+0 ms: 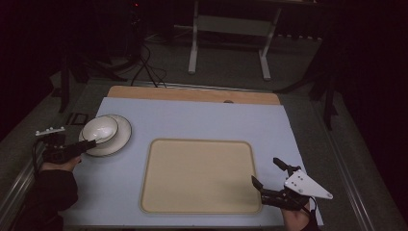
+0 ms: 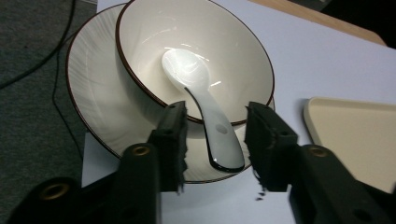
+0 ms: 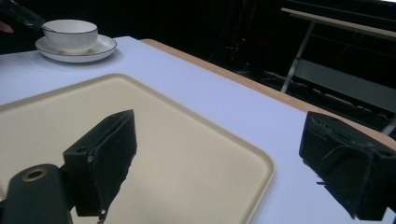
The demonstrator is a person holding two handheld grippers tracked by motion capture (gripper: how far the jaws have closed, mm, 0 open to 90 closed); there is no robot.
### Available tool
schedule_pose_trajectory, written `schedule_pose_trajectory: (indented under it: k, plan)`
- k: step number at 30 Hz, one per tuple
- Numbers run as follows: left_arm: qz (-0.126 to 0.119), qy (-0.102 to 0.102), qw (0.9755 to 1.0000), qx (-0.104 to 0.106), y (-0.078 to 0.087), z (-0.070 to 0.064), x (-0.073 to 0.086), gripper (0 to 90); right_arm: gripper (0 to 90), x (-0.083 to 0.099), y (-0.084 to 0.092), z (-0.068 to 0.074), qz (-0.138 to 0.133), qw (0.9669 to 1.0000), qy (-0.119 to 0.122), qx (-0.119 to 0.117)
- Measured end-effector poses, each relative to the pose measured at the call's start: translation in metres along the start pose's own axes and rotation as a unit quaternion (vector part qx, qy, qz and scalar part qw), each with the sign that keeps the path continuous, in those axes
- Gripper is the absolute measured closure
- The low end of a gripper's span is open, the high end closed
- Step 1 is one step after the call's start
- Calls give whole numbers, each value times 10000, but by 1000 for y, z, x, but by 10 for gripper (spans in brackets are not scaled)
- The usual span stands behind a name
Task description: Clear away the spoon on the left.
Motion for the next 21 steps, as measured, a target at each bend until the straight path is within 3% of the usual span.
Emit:
schedule_pose_trajectory:
  k: [11, 14, 20, 21]
  plan:
    - [233, -26, 9996, -139, -1, -3, -4, 689, 111, 0, 0, 0, -4, 10000, 6, -4]
    - [305, -125, 9992, -240, -2, -5, -5, 747, 112, 0, -1, 0, 1, 10000, 8, -7]
    - [426, -269, 9984, -267, -3, -7, -6, 768, 112, 0, -1, 0, 13, 10000, 16, -9]
    - [515, -376, 9976, -262, -4, -9, -7, 768, 113, 0, -1, 0, 13, 10000, 16, -9]
Point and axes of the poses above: each handheld gripper's, and its own axes: y roughly backward along the jaws, x roughly out of its underside, z roughly to its left, the point moved 2 cm from there along -y, roughly forward along the jaws, and after that the axes turned 12 degrees about x, right-handed, at the moved point
